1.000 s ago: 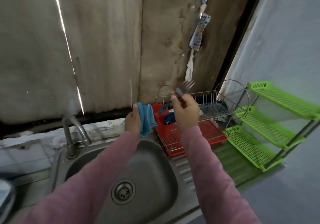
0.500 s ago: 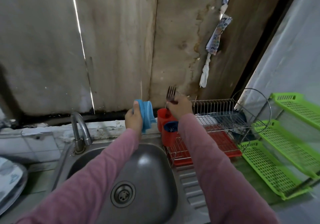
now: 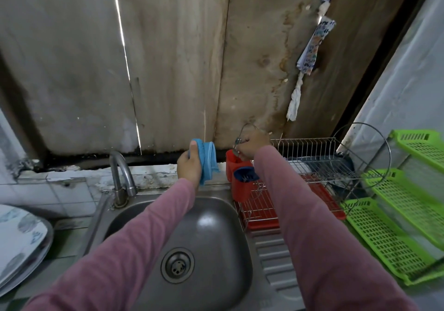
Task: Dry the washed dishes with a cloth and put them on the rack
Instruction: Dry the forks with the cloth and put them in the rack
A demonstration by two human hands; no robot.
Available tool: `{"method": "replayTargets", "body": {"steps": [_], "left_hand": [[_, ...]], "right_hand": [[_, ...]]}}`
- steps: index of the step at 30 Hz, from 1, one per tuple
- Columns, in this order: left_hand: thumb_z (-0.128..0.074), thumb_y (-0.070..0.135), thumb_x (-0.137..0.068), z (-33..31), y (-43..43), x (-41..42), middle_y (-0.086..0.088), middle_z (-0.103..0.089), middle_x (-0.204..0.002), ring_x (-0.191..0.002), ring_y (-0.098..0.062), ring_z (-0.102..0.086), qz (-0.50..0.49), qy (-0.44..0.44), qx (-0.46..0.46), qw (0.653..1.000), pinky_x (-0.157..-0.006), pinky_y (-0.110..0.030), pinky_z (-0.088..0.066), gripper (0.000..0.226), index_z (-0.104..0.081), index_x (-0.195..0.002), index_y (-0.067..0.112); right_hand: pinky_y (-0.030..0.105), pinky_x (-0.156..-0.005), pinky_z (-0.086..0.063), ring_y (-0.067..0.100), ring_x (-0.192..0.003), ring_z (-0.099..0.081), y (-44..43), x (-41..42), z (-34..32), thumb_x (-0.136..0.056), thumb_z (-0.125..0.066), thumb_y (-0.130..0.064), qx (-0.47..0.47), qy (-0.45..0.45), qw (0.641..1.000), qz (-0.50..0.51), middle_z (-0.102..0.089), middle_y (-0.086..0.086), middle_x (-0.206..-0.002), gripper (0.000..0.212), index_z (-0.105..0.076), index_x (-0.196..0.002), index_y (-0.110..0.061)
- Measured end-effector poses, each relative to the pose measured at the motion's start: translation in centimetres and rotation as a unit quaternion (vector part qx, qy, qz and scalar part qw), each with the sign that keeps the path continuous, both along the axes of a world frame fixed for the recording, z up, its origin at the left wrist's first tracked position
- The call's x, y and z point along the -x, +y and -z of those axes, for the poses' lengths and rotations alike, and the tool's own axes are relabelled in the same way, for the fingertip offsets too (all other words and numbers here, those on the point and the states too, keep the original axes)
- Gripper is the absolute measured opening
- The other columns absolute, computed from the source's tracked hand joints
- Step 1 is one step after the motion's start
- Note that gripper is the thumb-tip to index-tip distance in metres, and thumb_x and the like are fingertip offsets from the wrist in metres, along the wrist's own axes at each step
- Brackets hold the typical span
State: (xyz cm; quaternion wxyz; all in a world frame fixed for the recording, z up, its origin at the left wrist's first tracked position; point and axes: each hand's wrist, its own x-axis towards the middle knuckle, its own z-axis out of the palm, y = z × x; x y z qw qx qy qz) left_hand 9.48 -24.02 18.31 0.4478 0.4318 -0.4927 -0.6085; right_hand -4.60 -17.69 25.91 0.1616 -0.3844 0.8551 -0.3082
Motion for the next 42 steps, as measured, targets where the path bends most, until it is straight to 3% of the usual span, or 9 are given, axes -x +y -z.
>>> {"method": "replayTargets", "body": {"steps": [7, 12, 16, 19, 24, 27, 34, 39, 42], "left_hand": [[-0.042, 0.053, -0.1, 0.3, 0.2, -1.5, 0.001, -0.058, -0.071, -0.066, -0.014, -0.055, -0.015, 0.004, 0.016, 1.0, -0.062, -0.029, -0.044, 0.045, -0.054, -0.076, 0.017], [-0.04, 0.052, -0.101, 0.5, 1.6, -2.7, -0.001, -0.059, -0.077, -0.07, -0.015, -0.056, -0.023, -0.008, 0.03, 0.999, -0.06, -0.024, -0.045, 0.046, -0.058, -0.088, 0.011], [-0.039, 0.051, -0.102, 0.6, 3.0, -4.0, 0.001, -0.06, -0.08, -0.07, -0.011, -0.055, -0.043, -0.018, 0.024, 0.999, -0.057, -0.021, -0.041, 0.045, -0.06, -0.094, 0.011], [-0.039, 0.052, -0.101, 1.1, 4.1, -5.5, -0.002, -0.061, -0.083, -0.074, -0.015, -0.057, -0.046, -0.013, 0.018, 0.999, -0.062, -0.027, -0.044, 0.046, -0.061, -0.095, 0.011], [-0.04, 0.05, -0.101, 3.1, 6.6, -9.0, -0.002, -0.065, -0.088, -0.076, -0.014, -0.061, -0.064, -0.022, 0.043, 0.997, -0.067, -0.025, -0.047, 0.046, -0.065, -0.104, 0.011], [-0.042, 0.055, -0.099, 5.2, 8.2, -11.8, -0.002, -0.071, -0.094, -0.082, -0.016, -0.067, -0.098, -0.042, 0.02, 0.994, -0.069, -0.028, -0.051, 0.046, -0.067, -0.109, 0.017], [-0.042, 0.05, -0.101, 8.3, 11.7, -20.6, 0.003, -0.068, -0.09, -0.075, -0.006, -0.063, -0.189, -0.069, -0.031, 0.979, -0.058, -0.016, -0.046, 0.042, -0.067, -0.107, 0.016], [-0.044, 0.05, -0.1, 9.5, 12.3, -28.3, -0.004, -0.068, -0.088, -0.078, -0.017, -0.06, -0.235, -0.083, -0.065, 0.966, -0.075, -0.031, -0.05, 0.044, -0.068, -0.093, 0.015], [-0.041, 0.047, -0.102, 9.2, 12.5, -33.8, 0.001, -0.065, -0.082, -0.075, -0.014, -0.058, -0.253, -0.075, -0.062, 0.962, -0.067, -0.024, -0.049, 0.04, -0.064, -0.089, 0.017]], "right_hand": [[0.032, -0.073, -0.045, 0.026, -0.089, -0.058, 1.7, -1.5, -1.6, -0.095, -0.052, -0.007, 0.019, 0.069, 0.997, -0.015, -0.061, 0.011, -0.094, 0.009, -0.059, -0.096, -0.002], [0.026, -0.058, -0.031, 0.01, -0.063, -0.044, 3.4, -5.3, -3.0, -0.101, -0.046, -0.012, 0.106, 0.114, 0.986, -0.056, -0.047, -0.002, -0.068, 0.032, -0.047, -0.069, -0.016], [0.024, -0.069, -0.037, 0.015, -0.077, -0.054, 3.9, -8.3, -2.2, -0.102, -0.046, -0.016, 0.15, 0.092, 0.979, -0.103, -0.062, 0.005, -0.088, 0.021, -0.065, -0.098, -0.008], [0.021, -0.063, -0.036, 0.016, -0.08, -0.053, 4.7, -10.0, -0.6, -0.103, -0.044, -0.015, 0.153, 0.092, 0.974, -0.137, -0.062, 0.005, -0.092, 0.023, -0.066, -0.102, -0.007], [0.036, -0.09, -0.051, 0.018, -0.099, -0.061, 5.7, -12.5, 3.0, -0.102, -0.049, -0.024, 0.142, 0.045, 0.97, -0.191, -0.067, 0.004, -0.111, 0.021, -0.064, -0.113, -0.014], [0.03, -0.089, -0.047, 0.018, -0.106, -0.06, 6.5, -14.7, 5.5, -0.102, -0.05, -0.029, 0.101, 0.025, 0.971, -0.217, -0.065, 0.002, -0.118, 0.025, -0.062, -0.12, -0.016], [0.02, -0.092, -0.036, 0.015, -0.118, -0.055, 8.3, -21.7, 11.3, -0.101, -0.053, -0.025, 0.062, -0.035, 0.955, -0.289, -0.062, 0.002, -0.126, 0.027, -0.061, -0.124, -0.013], [0.02, -0.092, -0.036, 0.016, -0.115, -0.055, 8.3, -28.8, 12.9, -0.101, -0.052, -0.024, 0.05, -0.031, 0.937, -0.344, -0.061, 0.004, -0.125, 0.026, -0.062, -0.122, -0.013], [0.027, -0.096, -0.042, 0.018, -0.116, -0.055, 7.1, -34.3, 12.4, -0.101, -0.051, -0.023, 0.057, -0.027, 0.931, -0.36, -0.061, 0.004, -0.125, 0.026, -0.062, -0.122, -0.013]]}}
